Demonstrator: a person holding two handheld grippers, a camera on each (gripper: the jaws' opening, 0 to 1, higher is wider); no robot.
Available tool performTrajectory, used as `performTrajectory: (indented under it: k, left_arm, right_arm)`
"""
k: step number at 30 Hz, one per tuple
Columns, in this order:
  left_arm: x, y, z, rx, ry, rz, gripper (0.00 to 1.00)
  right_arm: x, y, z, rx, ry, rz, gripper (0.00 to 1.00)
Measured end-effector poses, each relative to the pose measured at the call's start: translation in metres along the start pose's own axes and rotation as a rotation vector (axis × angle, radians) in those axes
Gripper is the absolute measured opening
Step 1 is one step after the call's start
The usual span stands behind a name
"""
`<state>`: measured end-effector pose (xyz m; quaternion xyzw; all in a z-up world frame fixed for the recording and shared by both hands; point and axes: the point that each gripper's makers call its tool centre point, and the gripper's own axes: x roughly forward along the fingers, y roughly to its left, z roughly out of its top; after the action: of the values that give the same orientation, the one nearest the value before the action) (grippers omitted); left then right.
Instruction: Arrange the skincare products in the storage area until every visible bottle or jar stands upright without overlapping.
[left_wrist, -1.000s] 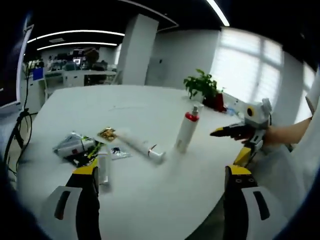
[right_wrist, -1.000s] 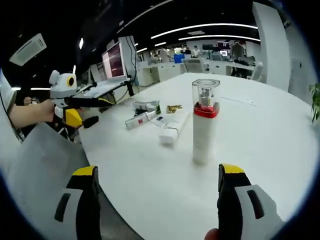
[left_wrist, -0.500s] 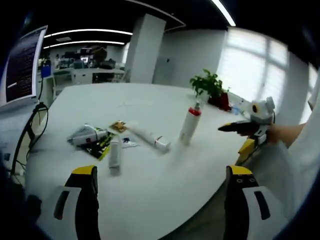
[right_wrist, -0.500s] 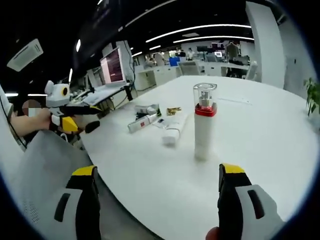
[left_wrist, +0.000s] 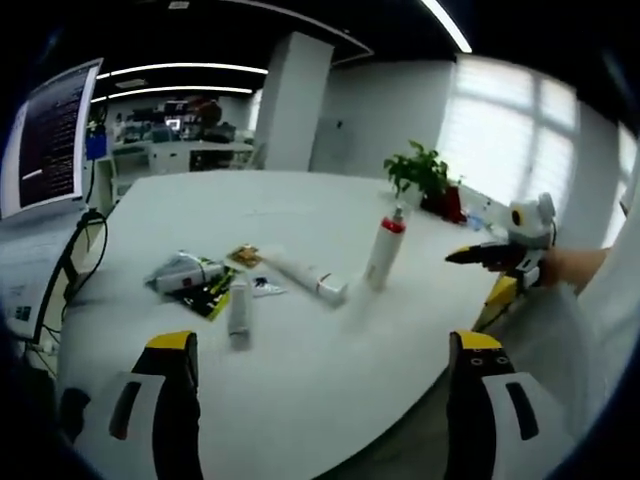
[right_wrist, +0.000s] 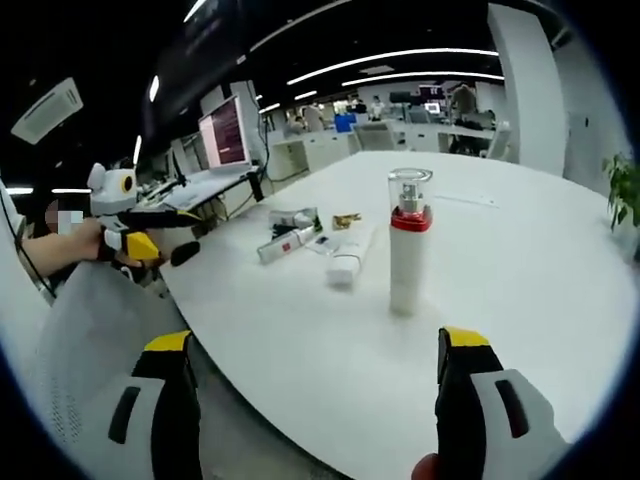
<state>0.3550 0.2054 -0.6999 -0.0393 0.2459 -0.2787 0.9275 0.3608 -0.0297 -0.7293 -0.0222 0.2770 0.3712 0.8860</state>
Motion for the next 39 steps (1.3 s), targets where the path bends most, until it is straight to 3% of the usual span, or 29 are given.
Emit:
performTrajectory:
  k: [13, 19, 39]
  left_arm:
    - [0.003, -0.002, -0.001, 0.042, 0.012, -0.003, 0.96]
    - [0.002, -0.002, -0.002, 0.048, 0.015, 0.004, 0.95]
    - [0.001, 0.0, 0.002, 0.063, -0.003, -0.003, 0.94]
  right_arm:
    - [0.006, 0.005, -0.008, -0.027, 0.052, 0.026, 0.99]
    - [0.013, 0.003, 0.0, -0.028, 0.063, 0.035, 0.96]
    - [0.075, 0.026, 0.026, -0.133, 0.213, 0.173, 0.88]
